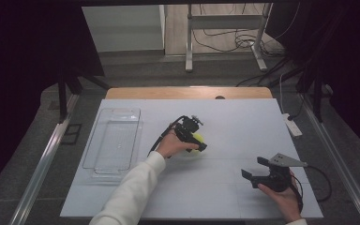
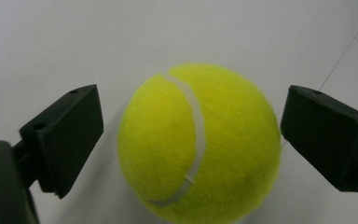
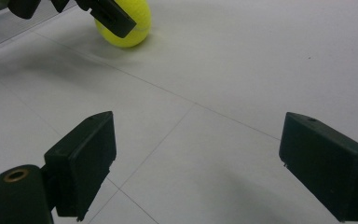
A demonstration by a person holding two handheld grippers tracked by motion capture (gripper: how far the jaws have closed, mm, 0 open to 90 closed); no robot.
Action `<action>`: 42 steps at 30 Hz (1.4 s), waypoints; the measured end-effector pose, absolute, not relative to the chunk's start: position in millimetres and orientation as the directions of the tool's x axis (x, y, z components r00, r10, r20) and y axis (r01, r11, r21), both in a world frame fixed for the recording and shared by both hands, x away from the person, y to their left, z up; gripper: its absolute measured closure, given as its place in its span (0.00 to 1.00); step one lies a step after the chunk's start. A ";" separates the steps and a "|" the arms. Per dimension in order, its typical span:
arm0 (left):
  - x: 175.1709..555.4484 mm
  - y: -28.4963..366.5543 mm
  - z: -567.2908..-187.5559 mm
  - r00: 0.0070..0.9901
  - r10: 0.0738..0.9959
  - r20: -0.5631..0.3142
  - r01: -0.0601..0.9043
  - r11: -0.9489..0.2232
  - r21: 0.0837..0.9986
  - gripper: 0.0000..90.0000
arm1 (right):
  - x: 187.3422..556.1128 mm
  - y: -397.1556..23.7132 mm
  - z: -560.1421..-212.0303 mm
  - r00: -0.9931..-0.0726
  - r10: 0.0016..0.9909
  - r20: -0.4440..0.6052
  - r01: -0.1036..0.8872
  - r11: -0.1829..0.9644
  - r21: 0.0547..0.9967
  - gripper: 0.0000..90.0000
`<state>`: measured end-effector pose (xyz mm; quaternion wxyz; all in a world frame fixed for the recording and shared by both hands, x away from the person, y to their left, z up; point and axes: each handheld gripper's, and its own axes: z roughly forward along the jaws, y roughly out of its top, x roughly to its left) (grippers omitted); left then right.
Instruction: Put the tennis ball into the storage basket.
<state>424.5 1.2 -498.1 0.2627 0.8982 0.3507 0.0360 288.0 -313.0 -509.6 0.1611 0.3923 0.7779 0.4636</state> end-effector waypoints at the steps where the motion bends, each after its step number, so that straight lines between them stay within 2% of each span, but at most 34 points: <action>1: 424.2 1.1 -498.2 0.752 0.649 -0.118 0.611 -0.618 0.495 0.12 | 287.9 -313.0 -509.5 -0.641 0.759 0.113 0.461 0.262 0.848 0.12; 7: 421.7 2.3 -498.5 0.749 0.651 -0.119 0.613 -0.615 0.495 0.26 | 287.9 -313.2 -509.6 -0.639 0.760 0.113 0.462 0.262 0.848 0.12; 9: 421.5 3.3 -498.3 0.753 0.648 -0.114 0.608 -0.621 0.494 0.27 | 287.8 -312.9 -509.6 -0.640 0.760 0.113 0.460 0.262 0.848 0.13; 19: 419.7 3.9 -496.3 0.764 0.639 -0.085 0.587 -0.635 0.503 0.29 | 287.8 -313.1 -509.4 -0.639 0.761 0.112 0.459 0.261 0.850 0.13; 42: 410.5 16.8 -474.6 0.771 0.632 -0.081 0.556 -0.606 0.569 0.29 | 288.2 -312.4 -509.0 -0.639 0.761 0.109 0.456 0.261 0.851 0.13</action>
